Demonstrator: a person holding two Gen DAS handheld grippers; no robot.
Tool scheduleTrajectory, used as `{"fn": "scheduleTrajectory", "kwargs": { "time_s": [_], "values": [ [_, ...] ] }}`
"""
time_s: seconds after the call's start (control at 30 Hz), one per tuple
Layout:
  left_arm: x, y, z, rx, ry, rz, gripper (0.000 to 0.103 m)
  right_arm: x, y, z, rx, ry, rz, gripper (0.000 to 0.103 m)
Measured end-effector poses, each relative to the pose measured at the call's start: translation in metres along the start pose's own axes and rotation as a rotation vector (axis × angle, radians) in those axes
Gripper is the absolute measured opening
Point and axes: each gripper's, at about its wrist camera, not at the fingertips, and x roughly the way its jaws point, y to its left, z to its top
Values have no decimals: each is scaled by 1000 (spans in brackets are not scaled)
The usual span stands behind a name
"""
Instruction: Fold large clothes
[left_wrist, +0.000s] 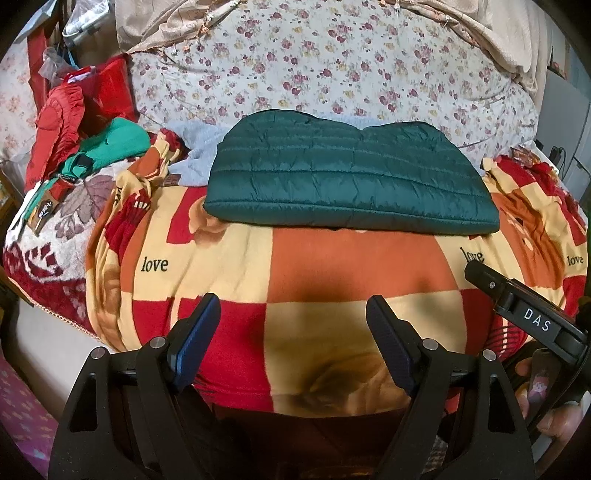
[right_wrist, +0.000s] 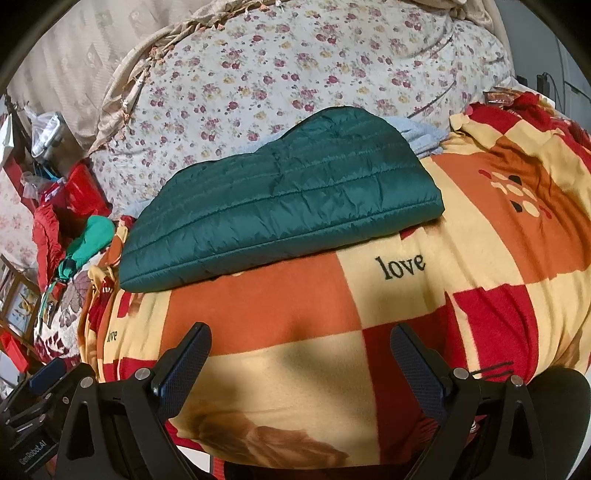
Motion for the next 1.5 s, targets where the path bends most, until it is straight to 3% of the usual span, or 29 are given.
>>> {"fn": "scheduleTrajectory", "kwargs": {
  "time_s": [0.63,1.5],
  "values": [
    [3,1,1,-6,-14,-17,82,12,-10,-2,19,24,-5,96],
    [33,2,-3,-14,49,-2,82,30,-21,-3,49,54,-6,96]
  ]
}}
